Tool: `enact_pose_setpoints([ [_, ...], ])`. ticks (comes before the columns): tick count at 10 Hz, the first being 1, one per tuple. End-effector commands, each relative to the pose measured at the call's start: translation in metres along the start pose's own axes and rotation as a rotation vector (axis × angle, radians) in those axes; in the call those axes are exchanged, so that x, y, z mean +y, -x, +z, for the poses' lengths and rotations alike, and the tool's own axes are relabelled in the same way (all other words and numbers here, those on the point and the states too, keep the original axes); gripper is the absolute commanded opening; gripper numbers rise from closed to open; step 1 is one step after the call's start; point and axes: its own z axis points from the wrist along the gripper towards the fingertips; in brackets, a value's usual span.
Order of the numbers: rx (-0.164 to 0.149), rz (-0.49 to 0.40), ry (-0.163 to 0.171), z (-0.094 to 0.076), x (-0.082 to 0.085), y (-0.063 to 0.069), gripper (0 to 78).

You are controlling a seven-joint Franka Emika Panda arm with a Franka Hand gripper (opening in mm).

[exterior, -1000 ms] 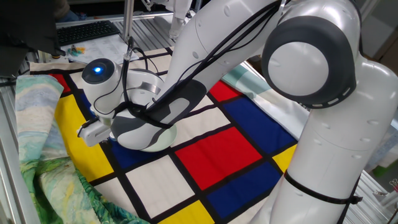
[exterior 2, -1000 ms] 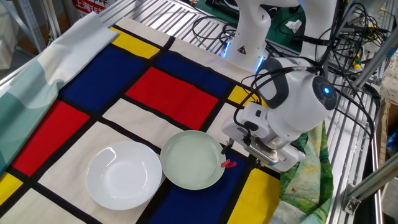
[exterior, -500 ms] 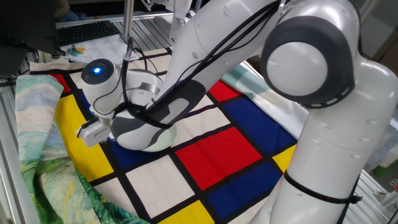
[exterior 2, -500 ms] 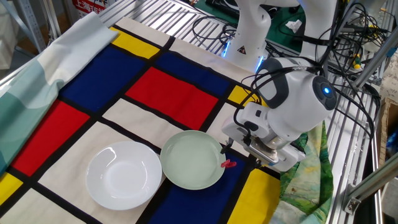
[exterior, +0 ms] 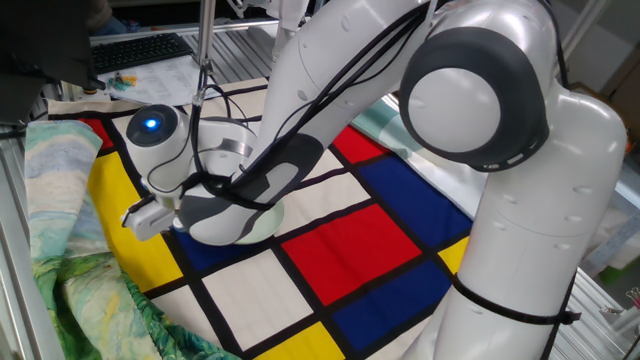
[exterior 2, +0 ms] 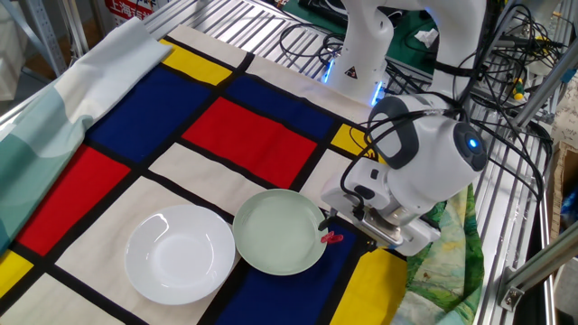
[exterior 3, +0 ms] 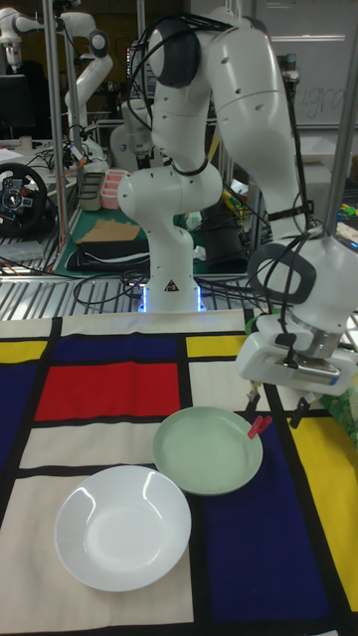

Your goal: Use a clamp

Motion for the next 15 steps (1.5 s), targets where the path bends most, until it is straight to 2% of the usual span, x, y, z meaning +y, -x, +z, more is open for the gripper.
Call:
enact_pose_setpoints([
  [1,-0.015,-0.004,-0.006,0.0050,-0.0018,-0.0007,77.4],
  [5,-0.020,-0.014,-0.006,0.0086,-0.0022,-0.0041,77.4],
  [10,-0.031,-0.034,-0.022,0.0099,-0.0028,-0.0034,77.4],
  [15,-0.034,-0.038,-0.022,0.0142,-0.0020,-0.0021,77.4],
])
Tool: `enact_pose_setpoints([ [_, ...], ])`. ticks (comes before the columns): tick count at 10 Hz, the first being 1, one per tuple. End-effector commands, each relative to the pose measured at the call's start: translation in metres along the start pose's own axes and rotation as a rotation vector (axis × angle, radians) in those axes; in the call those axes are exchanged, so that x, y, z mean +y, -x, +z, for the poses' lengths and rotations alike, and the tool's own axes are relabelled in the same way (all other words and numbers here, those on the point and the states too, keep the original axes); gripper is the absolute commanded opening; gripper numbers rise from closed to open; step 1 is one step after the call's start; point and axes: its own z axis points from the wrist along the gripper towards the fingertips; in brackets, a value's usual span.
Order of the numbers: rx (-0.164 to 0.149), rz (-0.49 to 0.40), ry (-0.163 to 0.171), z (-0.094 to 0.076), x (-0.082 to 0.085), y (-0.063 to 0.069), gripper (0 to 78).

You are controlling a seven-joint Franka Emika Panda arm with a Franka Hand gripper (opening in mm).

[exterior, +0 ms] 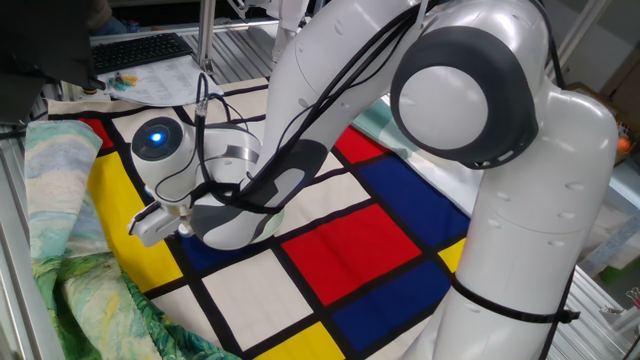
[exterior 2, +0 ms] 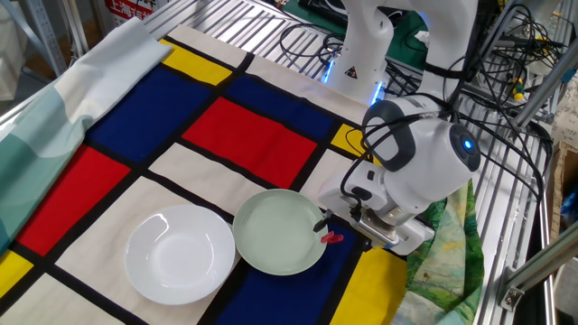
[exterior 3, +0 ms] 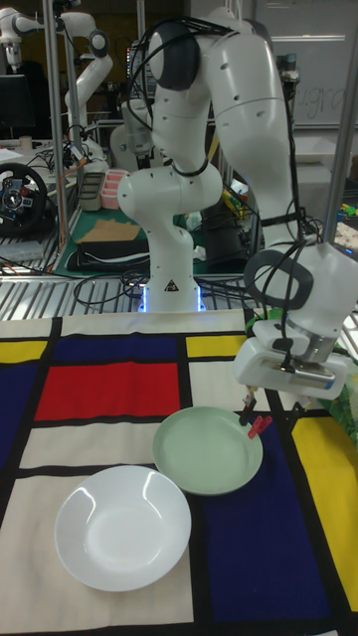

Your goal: Use a clamp

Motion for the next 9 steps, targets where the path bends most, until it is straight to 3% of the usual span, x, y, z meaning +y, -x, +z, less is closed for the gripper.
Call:
enact_pose_setpoints([
  [1,-0.008,-0.002,-0.001,0.0004,0.0007,0.0011,77.4],
  [4,-0.017,-0.004,-0.009,0.0016,0.0005,0.0015,77.4],
  [5,-0.019,-0.004,-0.010,0.0016,0.0005,0.0015,1.2],
  [9,-0.019,-0.004,-0.010,0.0016,0.0005,0.0015,1.2],
])
